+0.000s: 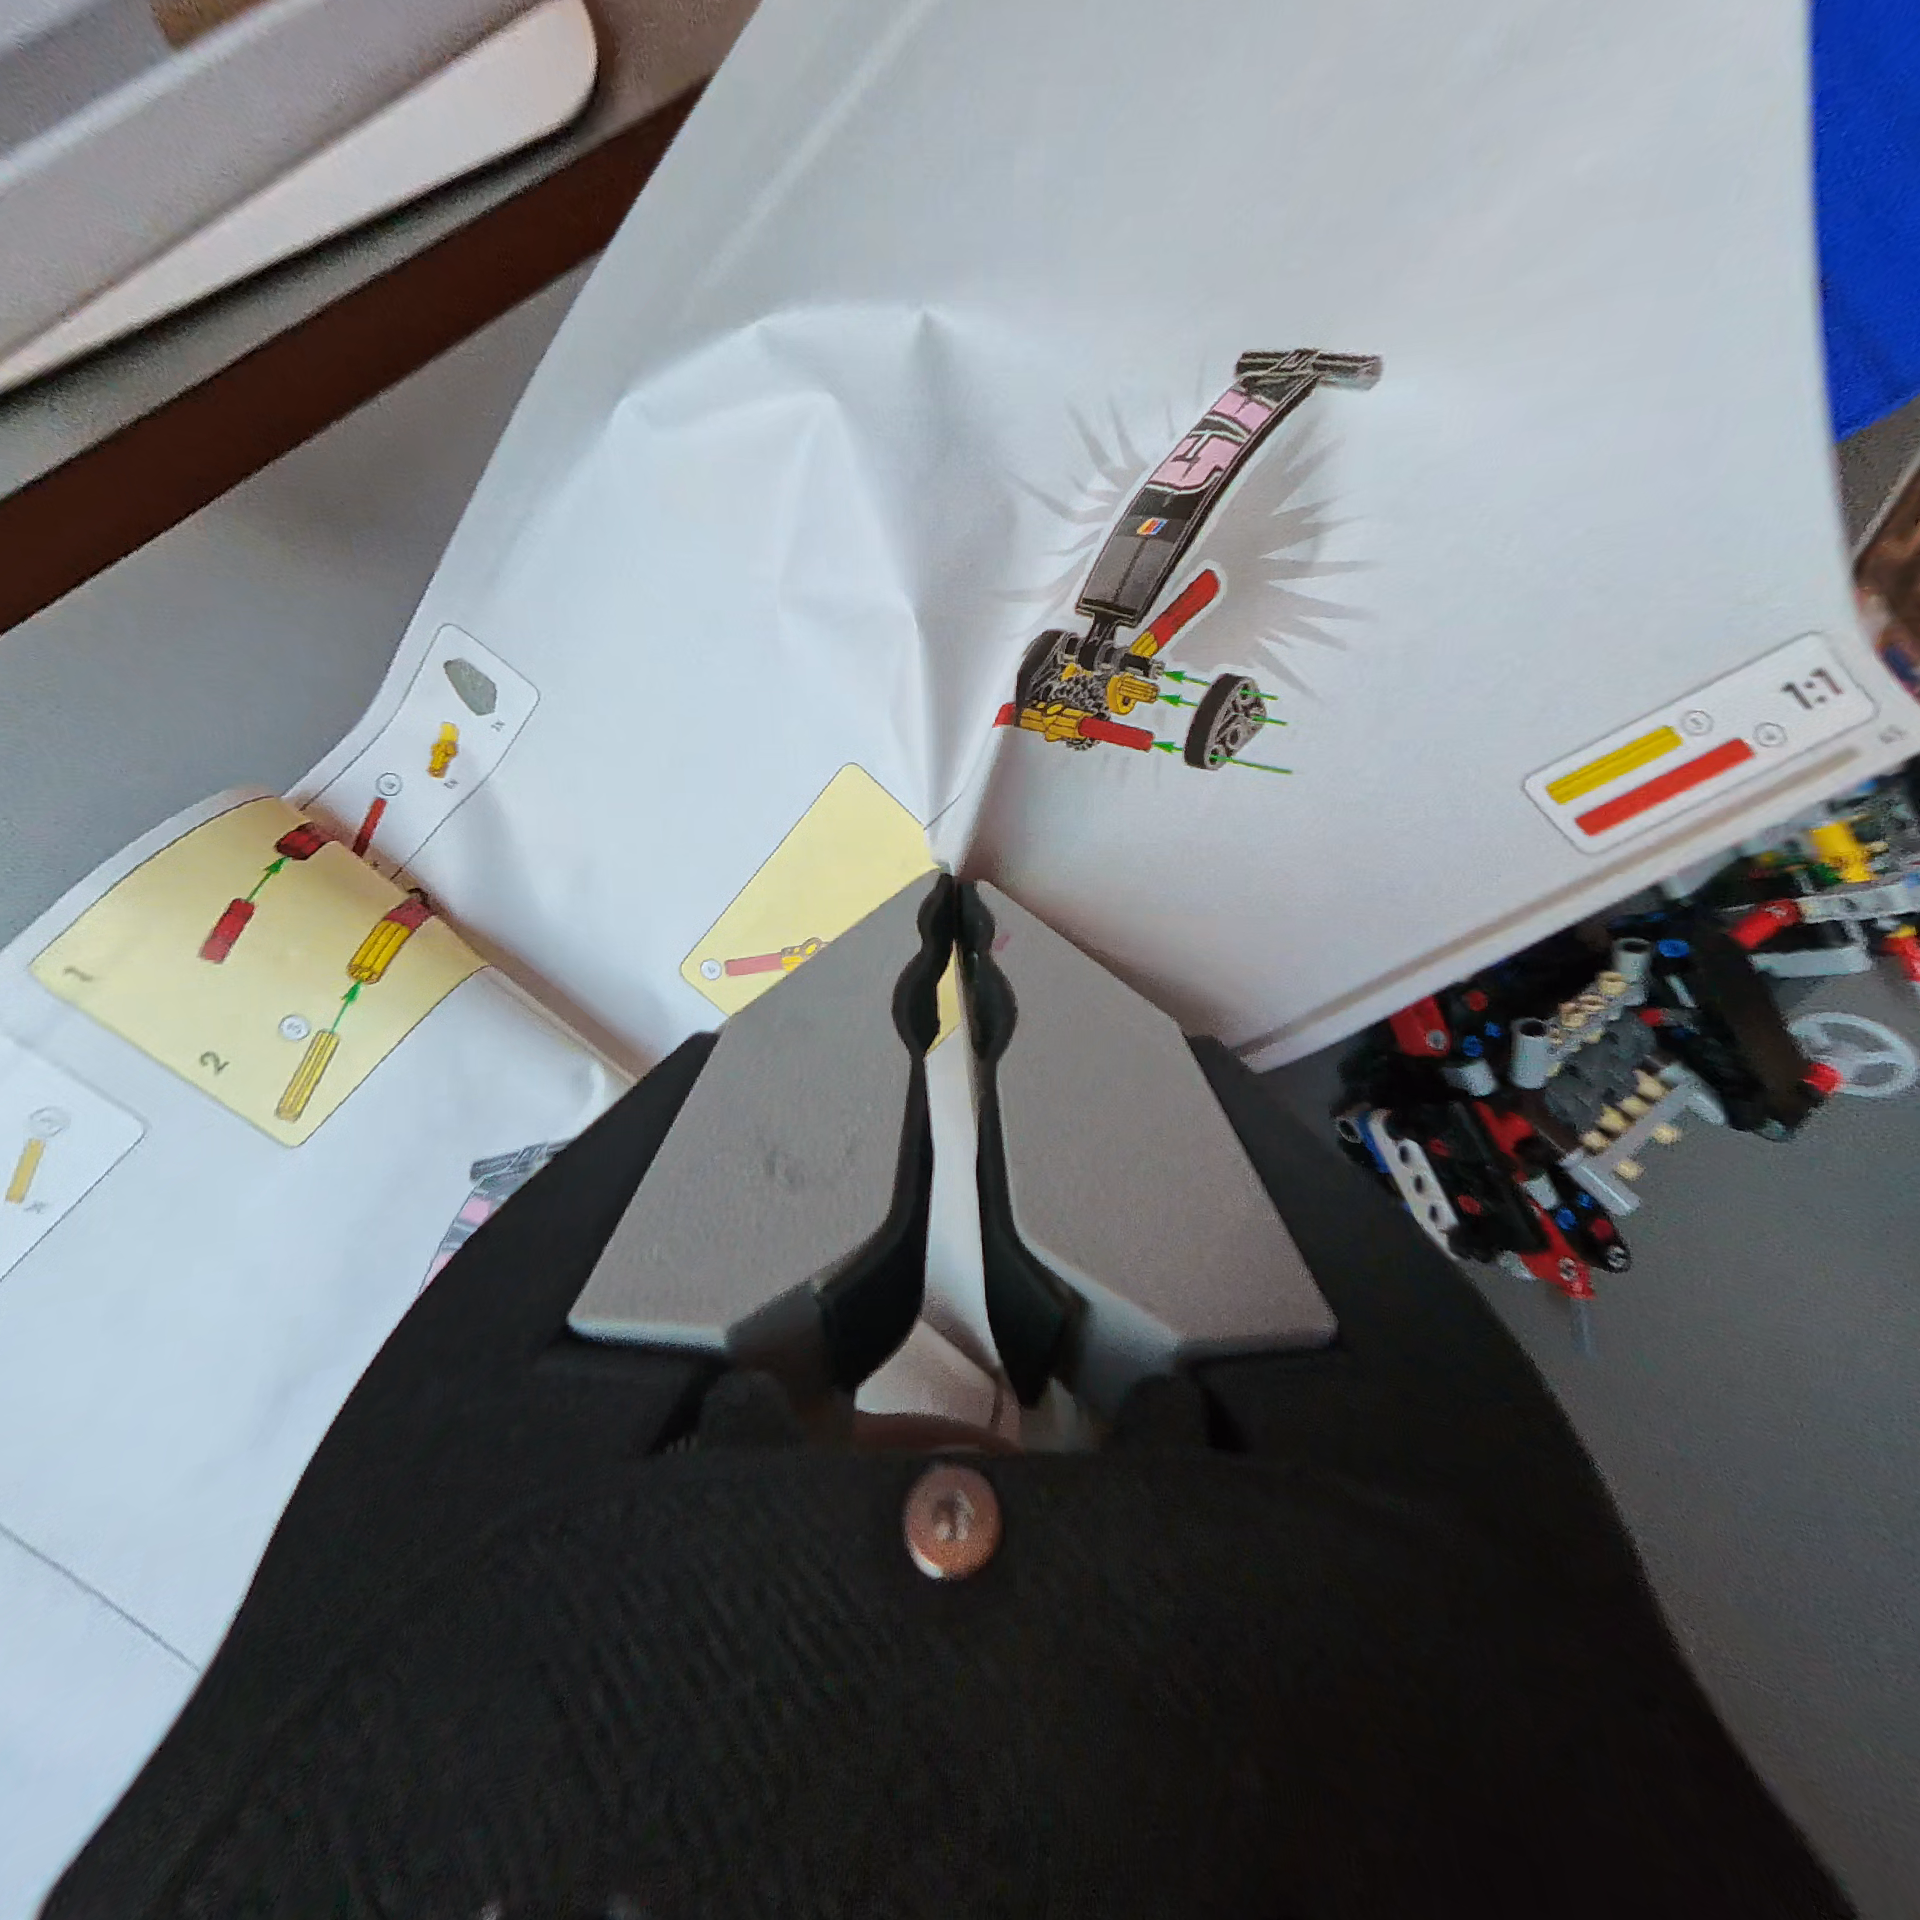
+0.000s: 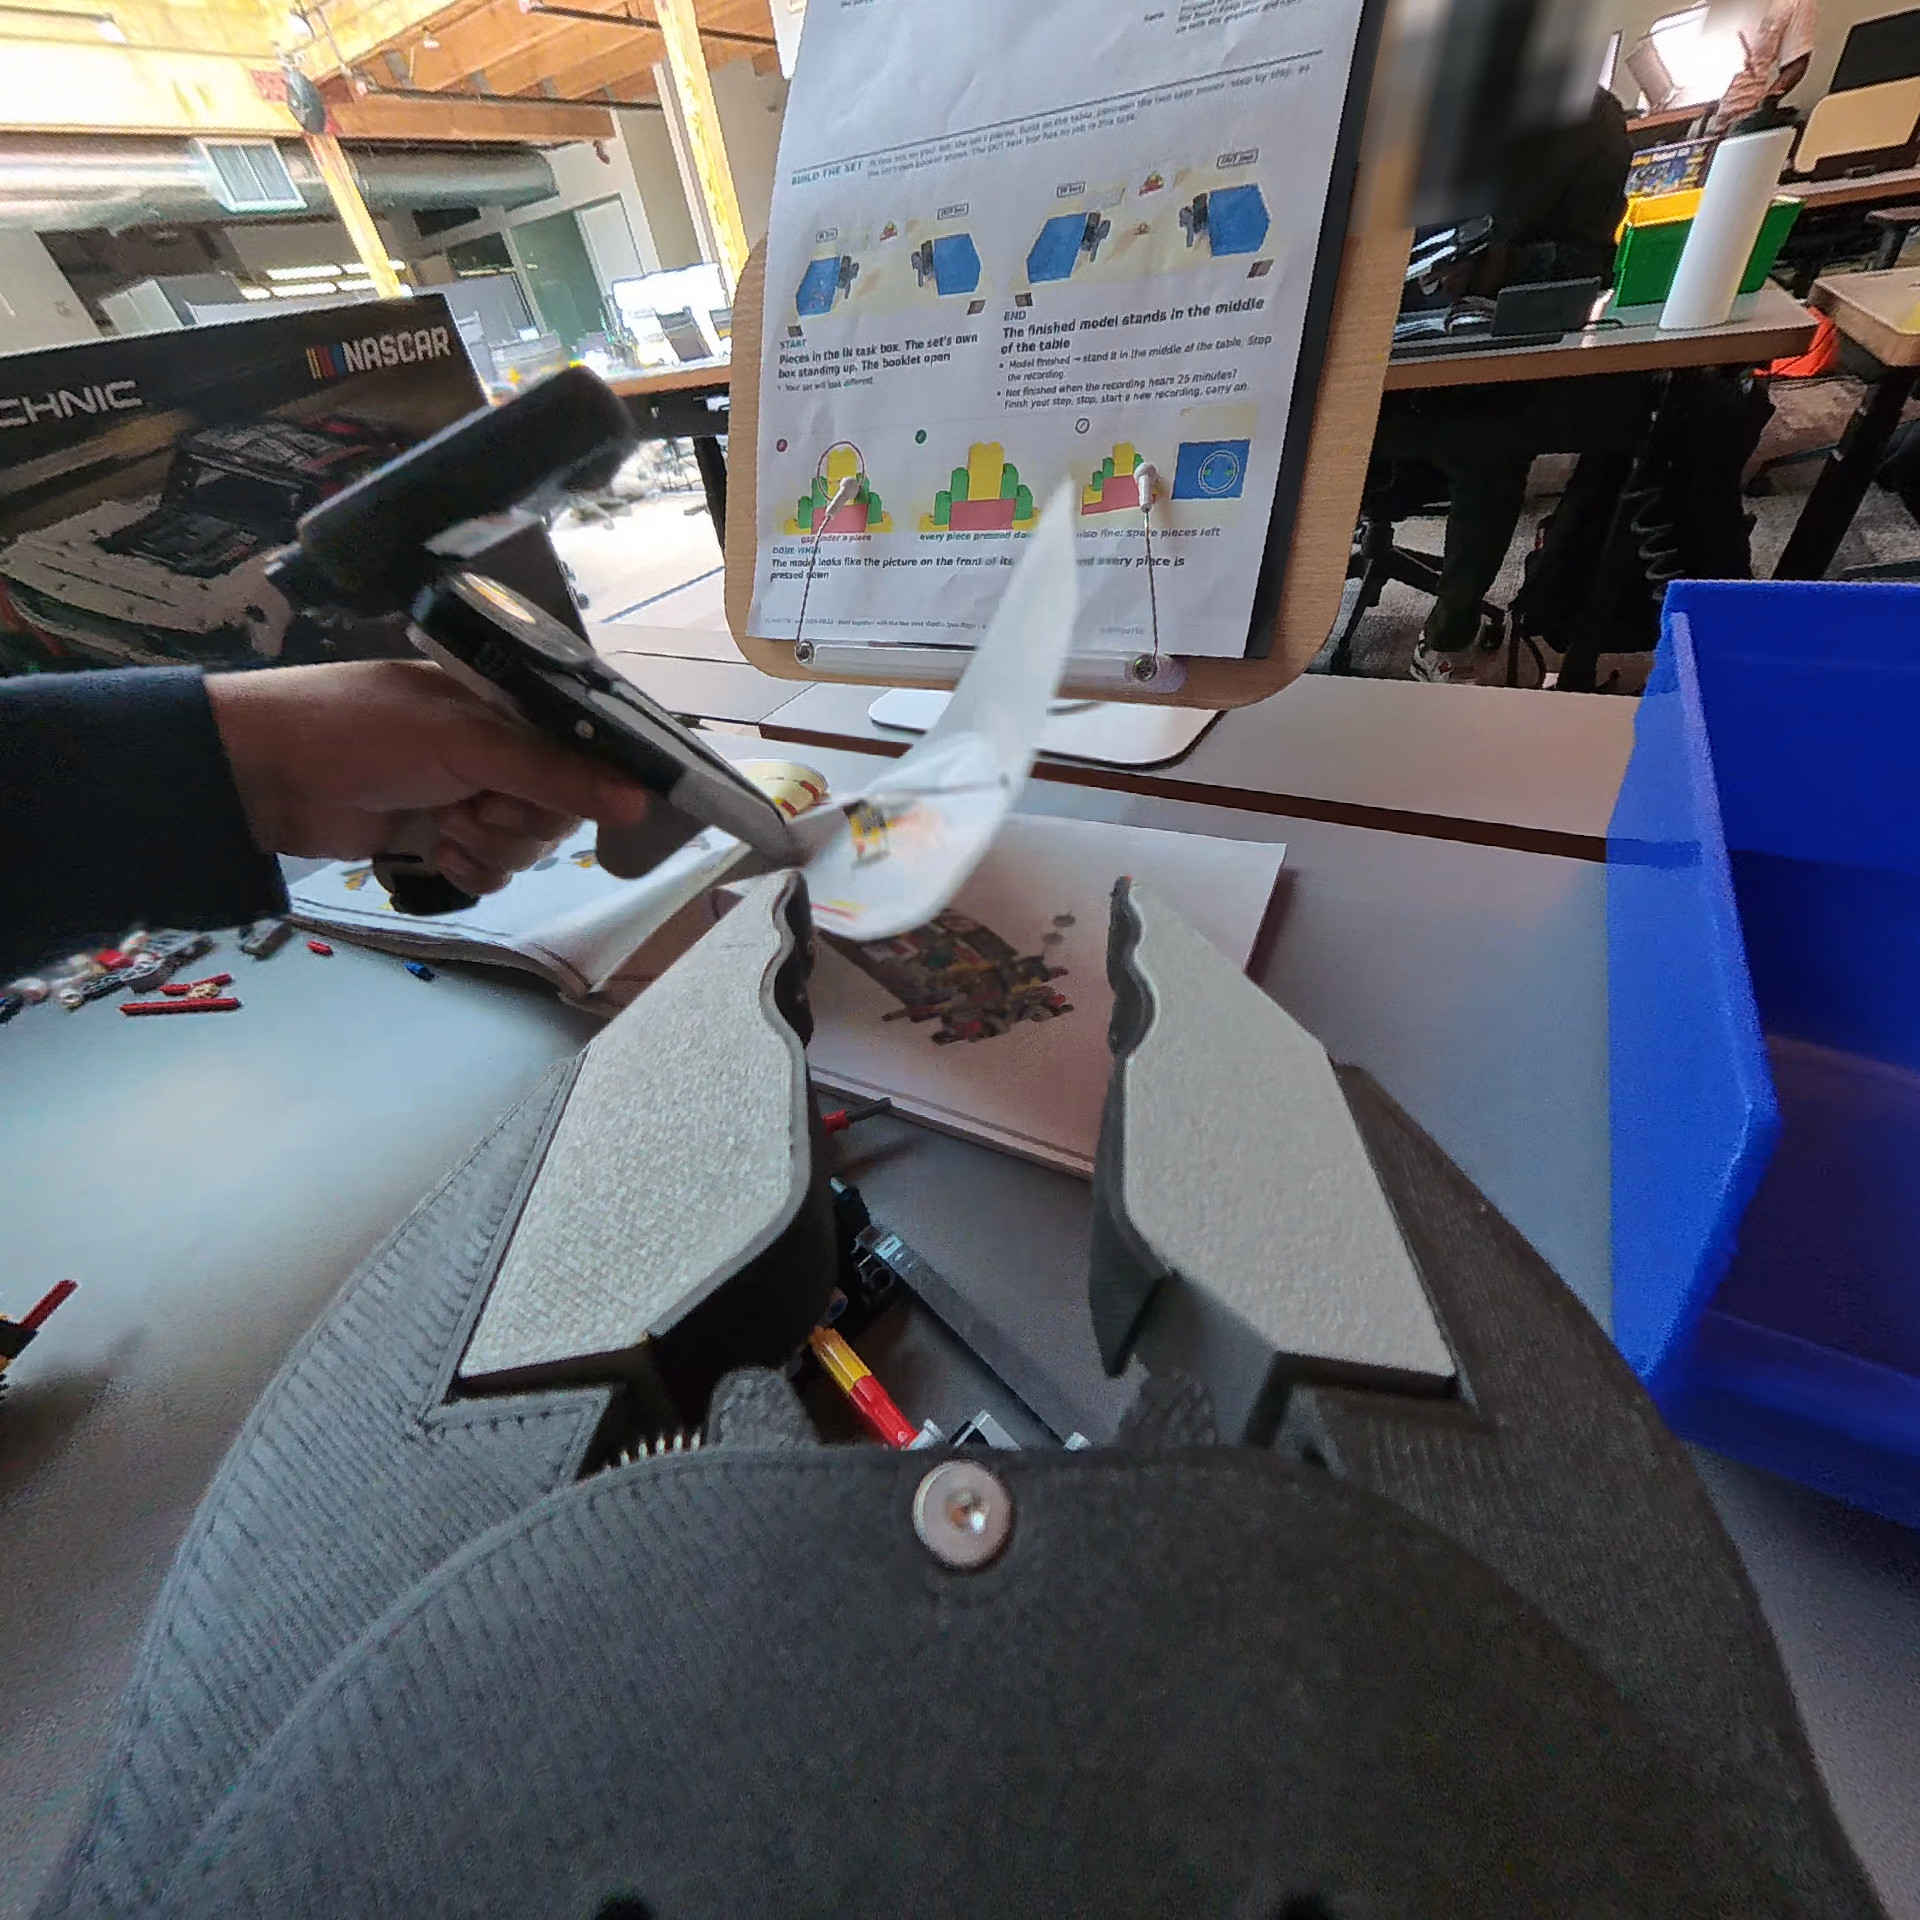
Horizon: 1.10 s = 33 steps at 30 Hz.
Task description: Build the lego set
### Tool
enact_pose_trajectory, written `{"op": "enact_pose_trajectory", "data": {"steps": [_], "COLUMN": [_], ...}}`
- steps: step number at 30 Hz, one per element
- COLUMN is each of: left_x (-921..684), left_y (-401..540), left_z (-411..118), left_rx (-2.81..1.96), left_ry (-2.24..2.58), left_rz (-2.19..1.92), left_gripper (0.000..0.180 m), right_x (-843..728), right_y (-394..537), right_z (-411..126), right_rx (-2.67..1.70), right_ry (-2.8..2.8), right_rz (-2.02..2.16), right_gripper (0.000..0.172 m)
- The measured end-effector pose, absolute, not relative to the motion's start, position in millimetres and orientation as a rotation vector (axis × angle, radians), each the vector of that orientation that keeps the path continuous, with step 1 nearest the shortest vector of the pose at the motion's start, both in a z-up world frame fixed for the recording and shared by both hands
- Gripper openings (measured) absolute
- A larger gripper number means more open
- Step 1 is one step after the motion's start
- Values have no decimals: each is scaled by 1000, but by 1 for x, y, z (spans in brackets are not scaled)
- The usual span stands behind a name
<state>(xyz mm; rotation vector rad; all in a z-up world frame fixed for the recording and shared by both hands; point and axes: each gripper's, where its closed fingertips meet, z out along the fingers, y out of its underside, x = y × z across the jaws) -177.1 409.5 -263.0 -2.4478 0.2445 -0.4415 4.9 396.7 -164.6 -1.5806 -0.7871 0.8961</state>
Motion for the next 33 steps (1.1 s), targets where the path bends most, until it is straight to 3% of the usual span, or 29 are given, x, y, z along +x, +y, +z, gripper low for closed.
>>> {"op": "enact_pose_trajectory", "data": {"steps": [9,26,30,33], "left_x": [-221,-276,-308,-344], "left_y": [374,316,300,282], "left_z": [-223,-237,-240,-236], "left_rx": [-2160,-2193,-2199,-2188], "left_ry": [51,-57,-203,-306], "left_rz": [-647,-719,-724,-629], "left_gripper": [0,0,26,25], "right_x": [-25,-50,-56,-58], "right_y": [362,332,324,323], "right_z": [-176,-184,-188,-190], "right_rx": [-1569,-1385,-1360,-1356], "right_ry": [-964,-1139,-1180,-1200], "right_rz": [1031,791,750,713], "right_gripper": [52,51,51,50]}}
